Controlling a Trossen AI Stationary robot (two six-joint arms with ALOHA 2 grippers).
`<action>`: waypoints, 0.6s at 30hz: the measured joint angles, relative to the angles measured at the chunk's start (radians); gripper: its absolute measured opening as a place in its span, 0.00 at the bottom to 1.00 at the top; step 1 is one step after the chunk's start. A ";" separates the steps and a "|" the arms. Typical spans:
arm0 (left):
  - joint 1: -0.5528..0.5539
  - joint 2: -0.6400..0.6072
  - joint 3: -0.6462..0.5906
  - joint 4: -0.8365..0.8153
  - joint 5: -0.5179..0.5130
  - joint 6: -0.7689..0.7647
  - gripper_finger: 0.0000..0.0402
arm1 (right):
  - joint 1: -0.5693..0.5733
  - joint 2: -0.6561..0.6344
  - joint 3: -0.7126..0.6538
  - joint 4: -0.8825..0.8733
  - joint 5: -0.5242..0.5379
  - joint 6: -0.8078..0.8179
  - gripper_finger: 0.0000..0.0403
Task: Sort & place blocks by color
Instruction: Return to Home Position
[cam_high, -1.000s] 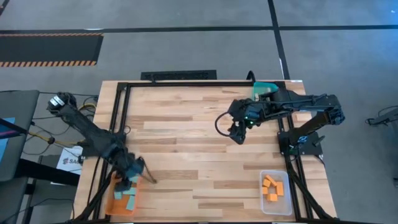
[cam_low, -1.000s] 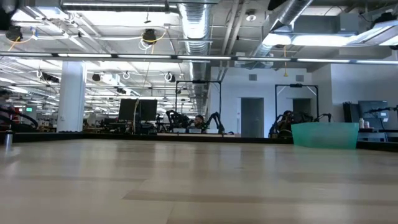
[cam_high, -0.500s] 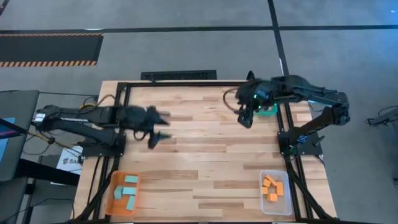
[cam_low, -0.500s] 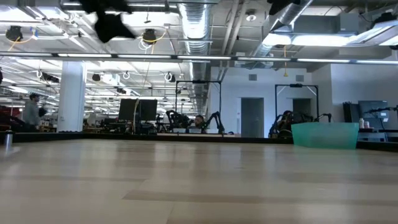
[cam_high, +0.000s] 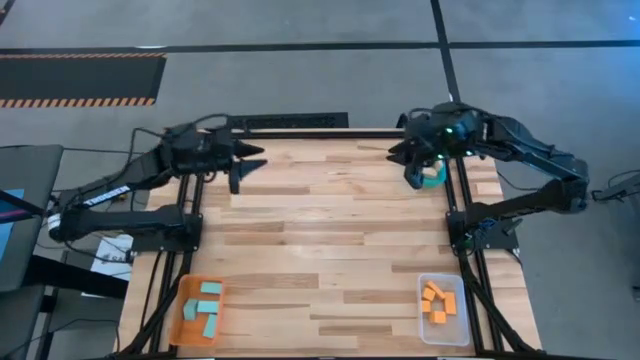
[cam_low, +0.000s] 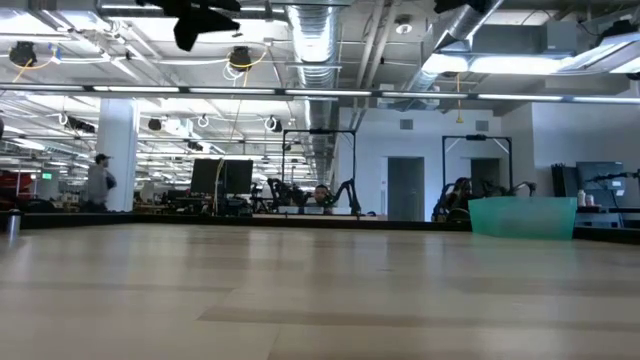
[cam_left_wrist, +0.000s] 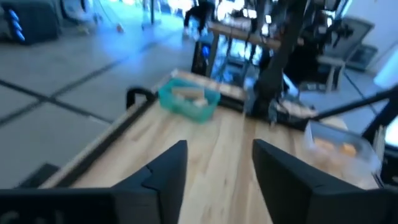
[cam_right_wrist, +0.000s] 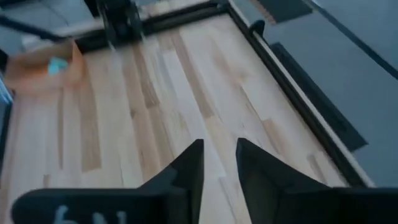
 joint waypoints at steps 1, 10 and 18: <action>0.013 -0.018 0.000 0.005 0.002 0.002 0.40 | -0.010 -0.037 -0.053 0.047 -0.015 0.013 0.29; 0.042 -0.142 0.000 0.011 -0.018 -0.011 0.10 | -0.053 -0.334 -0.489 0.411 -0.072 0.140 0.21; 0.014 -0.143 -0.017 0.089 -0.033 -0.028 0.01 | -0.053 -0.486 -0.750 0.777 -0.073 0.166 0.18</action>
